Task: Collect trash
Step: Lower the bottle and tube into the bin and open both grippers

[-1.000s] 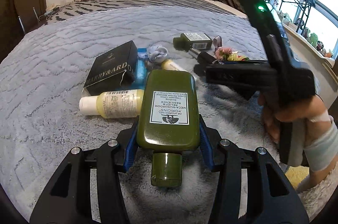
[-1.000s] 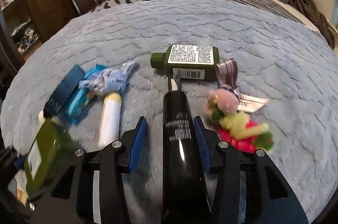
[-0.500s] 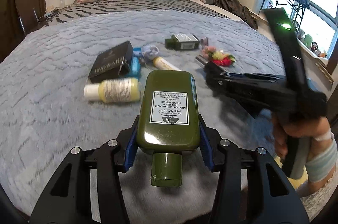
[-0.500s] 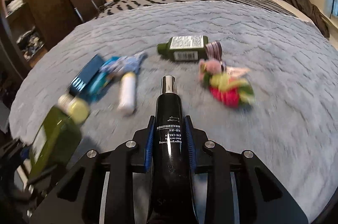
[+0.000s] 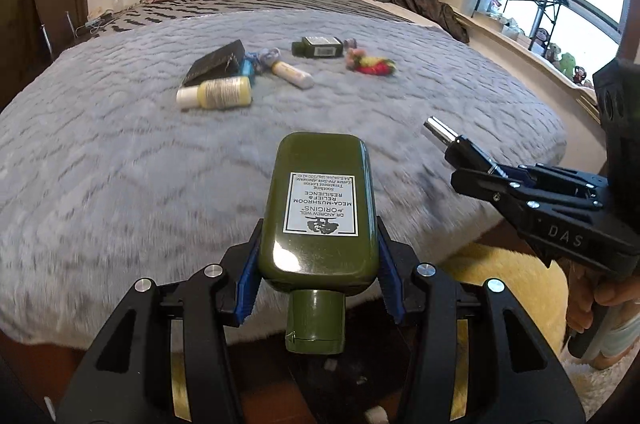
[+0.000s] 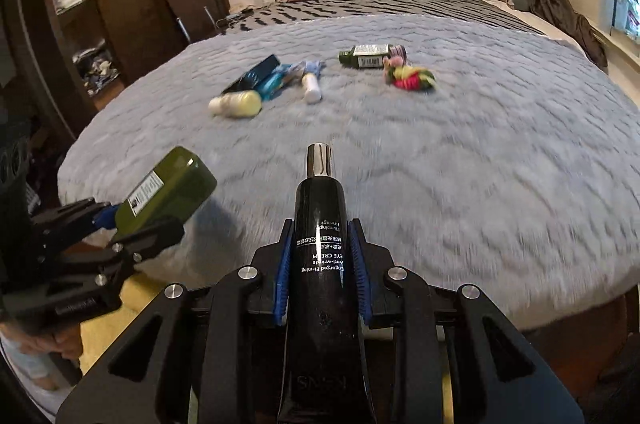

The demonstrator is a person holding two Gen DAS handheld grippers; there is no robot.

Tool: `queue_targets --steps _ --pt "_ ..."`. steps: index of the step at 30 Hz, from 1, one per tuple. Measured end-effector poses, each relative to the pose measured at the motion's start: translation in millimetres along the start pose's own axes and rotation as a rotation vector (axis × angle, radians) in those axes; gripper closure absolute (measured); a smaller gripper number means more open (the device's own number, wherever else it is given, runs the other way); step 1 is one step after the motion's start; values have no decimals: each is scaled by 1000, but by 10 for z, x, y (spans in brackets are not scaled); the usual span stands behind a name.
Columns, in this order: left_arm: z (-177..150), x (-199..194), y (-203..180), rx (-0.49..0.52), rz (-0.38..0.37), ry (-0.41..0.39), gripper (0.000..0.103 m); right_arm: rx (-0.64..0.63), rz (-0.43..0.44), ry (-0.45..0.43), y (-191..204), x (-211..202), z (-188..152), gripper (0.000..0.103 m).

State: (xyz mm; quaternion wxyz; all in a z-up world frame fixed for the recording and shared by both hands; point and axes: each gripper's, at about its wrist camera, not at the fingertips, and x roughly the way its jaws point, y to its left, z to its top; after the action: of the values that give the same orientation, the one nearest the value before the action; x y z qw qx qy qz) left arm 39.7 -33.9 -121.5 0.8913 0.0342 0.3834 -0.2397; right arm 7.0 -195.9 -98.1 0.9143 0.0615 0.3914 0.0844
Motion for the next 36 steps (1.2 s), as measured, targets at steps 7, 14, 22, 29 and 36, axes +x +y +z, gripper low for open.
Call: queue_targets --steps 7,14,22,29,36 --pt "-425 -100 -108 22 1 60 56 18 24 71 71 -29 -405 75" --pt "-816 126 -119 10 -16 180 56 57 52 172 82 102 -725 75" --pt "-1188 564 -89 -1 -11 333 56 89 65 329 65 544 -1117 75" --pt "-1446 961 -36 -27 -22 459 56 127 36 431 -13 908 -1390 75" --pt "-1566 1160 -43 -29 -40 524 55 157 49 461 -49 1035 -1448 75"
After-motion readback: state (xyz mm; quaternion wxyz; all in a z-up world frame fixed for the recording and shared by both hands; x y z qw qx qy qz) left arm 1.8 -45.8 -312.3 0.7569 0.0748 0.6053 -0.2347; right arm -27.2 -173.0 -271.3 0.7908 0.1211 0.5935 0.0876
